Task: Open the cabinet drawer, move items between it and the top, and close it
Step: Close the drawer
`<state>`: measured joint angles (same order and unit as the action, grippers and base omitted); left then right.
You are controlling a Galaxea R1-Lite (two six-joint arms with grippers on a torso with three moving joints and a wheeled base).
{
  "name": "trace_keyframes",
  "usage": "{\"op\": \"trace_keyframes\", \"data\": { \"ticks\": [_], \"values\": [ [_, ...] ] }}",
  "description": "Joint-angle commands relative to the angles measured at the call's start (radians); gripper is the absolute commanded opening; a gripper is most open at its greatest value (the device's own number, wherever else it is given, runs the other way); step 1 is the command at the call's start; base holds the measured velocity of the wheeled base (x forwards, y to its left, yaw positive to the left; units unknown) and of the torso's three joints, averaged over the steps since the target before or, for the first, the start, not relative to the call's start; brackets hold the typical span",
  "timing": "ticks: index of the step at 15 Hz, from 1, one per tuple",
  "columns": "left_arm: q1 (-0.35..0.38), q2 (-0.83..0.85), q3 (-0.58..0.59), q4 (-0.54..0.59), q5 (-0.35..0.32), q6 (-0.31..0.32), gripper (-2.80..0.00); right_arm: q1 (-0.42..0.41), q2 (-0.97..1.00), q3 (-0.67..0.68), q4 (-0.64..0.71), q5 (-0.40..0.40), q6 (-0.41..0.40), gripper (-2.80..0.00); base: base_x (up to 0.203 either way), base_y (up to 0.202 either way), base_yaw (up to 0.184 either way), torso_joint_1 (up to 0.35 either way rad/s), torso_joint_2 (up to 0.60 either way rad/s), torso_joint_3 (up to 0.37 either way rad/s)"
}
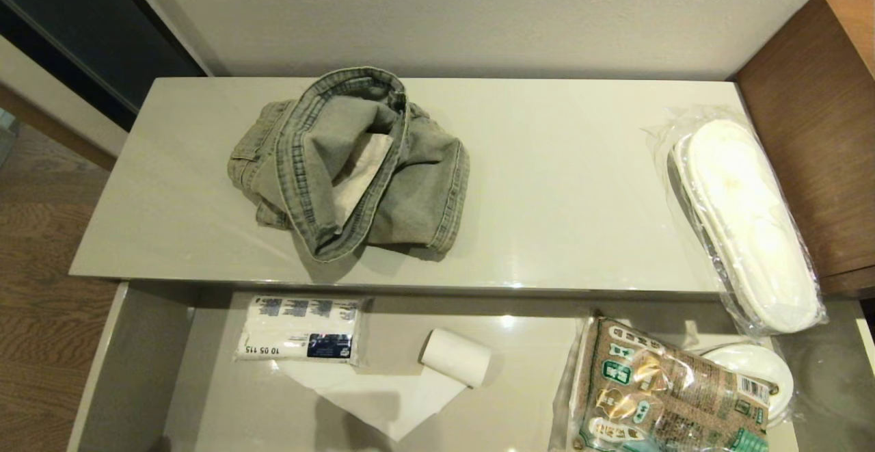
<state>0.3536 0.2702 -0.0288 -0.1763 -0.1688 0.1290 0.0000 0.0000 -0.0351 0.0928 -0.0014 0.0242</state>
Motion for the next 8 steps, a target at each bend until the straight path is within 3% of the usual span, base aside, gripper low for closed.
{"op": "trace_keyframes", "data": {
  "ticks": [1,5,6,8],
  "values": [
    [0.003,0.001,0.031,0.013,0.003,-0.002,-2.80,0.000,-0.002,0.000,0.001,0.000,0.000,-2.80,0.000,0.000,0.000,0.000,0.00,0.000],
    [0.004,0.002,0.014,0.074,0.009,0.005,-2.80,0.000,-0.002,0.000,0.001,0.000,0.000,-2.80,0.000,0.000,0.000,0.000,0.00,0.000],
    [0.004,0.002,-0.002,0.138,0.012,0.006,-2.80,0.000,-0.002,0.000,0.001,0.000,0.000,-2.80,0.000,0.000,0.000,0.000,0.00,0.000],
    [-0.056,0.037,-0.001,0.147,0.026,-0.001,-2.80,0.000,-0.002,0.000,0.001,0.000,0.000,-2.80,0.000,0.000,0.000,0.000,0.00,0.000]
  ]
}}
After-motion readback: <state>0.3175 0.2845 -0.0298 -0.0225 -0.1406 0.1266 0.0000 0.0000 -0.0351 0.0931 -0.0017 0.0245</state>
